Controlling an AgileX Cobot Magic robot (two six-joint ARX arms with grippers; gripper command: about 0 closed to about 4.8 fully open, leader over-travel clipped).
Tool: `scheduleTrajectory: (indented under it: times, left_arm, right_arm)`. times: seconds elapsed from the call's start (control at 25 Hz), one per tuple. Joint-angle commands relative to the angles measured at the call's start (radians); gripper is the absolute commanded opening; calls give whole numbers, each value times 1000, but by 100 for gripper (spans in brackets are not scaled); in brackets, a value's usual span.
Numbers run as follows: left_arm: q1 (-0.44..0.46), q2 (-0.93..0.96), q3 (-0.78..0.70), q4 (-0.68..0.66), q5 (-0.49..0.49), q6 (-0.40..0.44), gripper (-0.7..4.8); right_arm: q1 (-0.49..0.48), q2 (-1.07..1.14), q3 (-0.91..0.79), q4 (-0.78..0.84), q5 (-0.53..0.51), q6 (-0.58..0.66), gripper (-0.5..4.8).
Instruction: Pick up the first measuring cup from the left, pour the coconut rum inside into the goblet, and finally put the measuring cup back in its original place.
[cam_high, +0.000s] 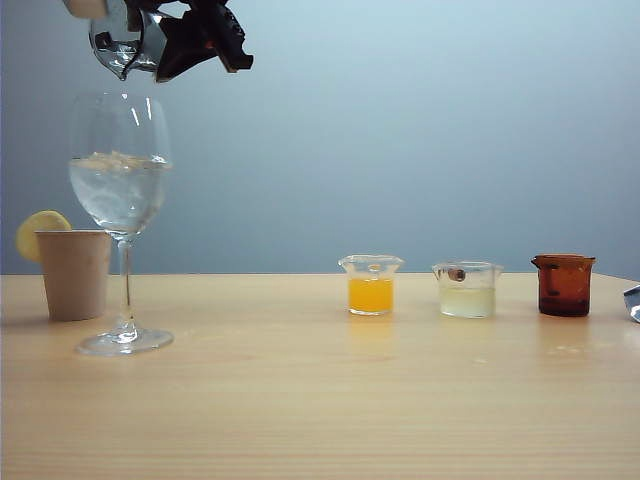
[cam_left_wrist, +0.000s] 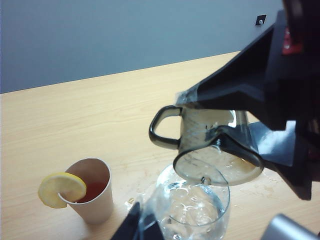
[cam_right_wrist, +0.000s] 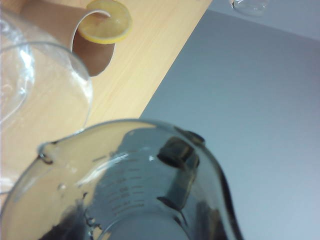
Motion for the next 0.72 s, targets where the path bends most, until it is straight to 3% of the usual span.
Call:
scheduleTrajectory:
  times: [0.04,0.16,0.28,0.36,0.52,0.72]
  left_arm:
    - [1,-2,7,7,0,3,-5]
    - [1,-2,7,7,0,3,-5]
    - [1,-2,6,7,0,3,-5]
    - [1,-2,7,7,0,3,-5]
    - [1,-2,7,7,0,3,-5]
    - [1,-2,6,7,0,3,-5]
  right_arm:
    - [-3,-8,8,41,-5,164,238]
    - [-8,-8,8,50,-4,283,237]
    - [-33,-8,8,78,21,604,196]
    - [-54,-8,8,78,11,737,197]
    - [-134,-8,8,66,-105,1078,198]
    - [-214,-8,-3,39,-242,1290,198]
